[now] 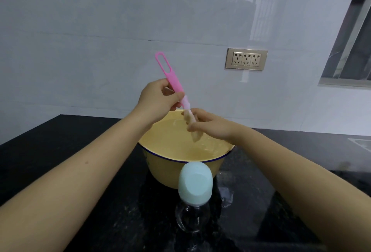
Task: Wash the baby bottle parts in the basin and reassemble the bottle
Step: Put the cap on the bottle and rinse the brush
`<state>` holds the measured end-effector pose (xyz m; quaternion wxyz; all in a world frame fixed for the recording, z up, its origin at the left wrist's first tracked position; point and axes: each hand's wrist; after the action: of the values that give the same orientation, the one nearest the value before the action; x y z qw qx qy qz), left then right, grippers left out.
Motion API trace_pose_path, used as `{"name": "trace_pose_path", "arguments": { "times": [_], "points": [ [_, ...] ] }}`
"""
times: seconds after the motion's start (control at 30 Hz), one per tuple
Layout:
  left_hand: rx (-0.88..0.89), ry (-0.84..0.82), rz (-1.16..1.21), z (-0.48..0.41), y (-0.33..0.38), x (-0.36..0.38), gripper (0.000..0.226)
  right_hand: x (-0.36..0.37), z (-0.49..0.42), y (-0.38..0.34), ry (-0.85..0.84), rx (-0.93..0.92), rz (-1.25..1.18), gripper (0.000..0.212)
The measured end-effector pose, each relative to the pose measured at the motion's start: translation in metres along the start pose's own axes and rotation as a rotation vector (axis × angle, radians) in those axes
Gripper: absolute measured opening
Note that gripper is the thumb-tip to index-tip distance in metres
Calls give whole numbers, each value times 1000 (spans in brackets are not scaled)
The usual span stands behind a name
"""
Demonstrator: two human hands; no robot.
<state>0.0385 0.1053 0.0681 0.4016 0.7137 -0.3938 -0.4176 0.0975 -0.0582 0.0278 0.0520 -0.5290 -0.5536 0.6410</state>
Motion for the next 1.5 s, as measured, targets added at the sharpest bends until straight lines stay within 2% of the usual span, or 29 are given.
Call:
{"name": "trace_pose_path", "arguments": {
  "times": [0.07, 0.1, 0.23, 0.3, 0.4, 0.5, 0.6, 0.67, 0.73, 0.83, 0.97, 1.07, 1.17, 1.27, 1.37, 1.5],
  "points": [
    [64, -21, -49, 3, 2, 1, 8, -6, 1, 0, 50, -6, -72, 47],
    [106, -39, -79, 5, 3, 2, 9, -9, 1, 0, 115, -9, -82, 48],
    [341, -126, -262, 13, 0, 5, 14, -17, 7, -10, 420, 68, -98, 14],
    [490, -192, -352, 20, -1, 8, 6, -20, 9, -17, 426, 140, -117, 24],
    [836, -220, -553, 31, -1, 15, 20, -21, 11, -25, 399, 204, -45, 40],
    [1122, -195, -731, 38, -3, 23, 19, -19, 14, -27, 360, 211, 53, 20],
    [1217, -213, -827, 40, -6, 29, 25, -14, 15, -24, 399, 194, -8, 14],
    [1184, -245, -799, 42, -9, 32, 22, -11, 15, -21, 428, 181, 12, 16],
    [1066, -293, -718, 44, -15, 32, 12, -7, 15, -18, 470, 153, 24, 14],
    [819, -334, -658, 46, -27, 25, 23, -6, 15, -12, 580, 104, 9, 16],
    [555, -249, -506, 59, -38, 18, 15, -7, 22, -4, 637, 71, 186, 17],
    [410, -170, -397, 72, -47, 10, 11, -8, 36, 2, 660, 48, 197, 15],
    [355, -152, -385, 87, -61, -2, 13, -8, 60, 9, 699, 18, 184, 17],
    [388, -73, -375, 101, -74, -11, 27, -4, 88, 17, 711, 14, 151, 20],
    [395, 27, -350, 112, -82, -16, 22, 4, 114, 23, 714, 13, 59, 15],
    [383, 115, -272, 129, -93, -20, 17, 19, 141, 37, 715, 41, 199, 25]
  ]
}}
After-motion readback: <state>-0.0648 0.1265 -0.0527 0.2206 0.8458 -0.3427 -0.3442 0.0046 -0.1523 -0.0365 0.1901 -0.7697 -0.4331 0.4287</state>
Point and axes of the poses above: each hand's wrist, its own z-axis away from the middle knuckle, its own x-axis out of the palm, y = z × x, and after that the axes turned 9 degrees about -x, right-handed
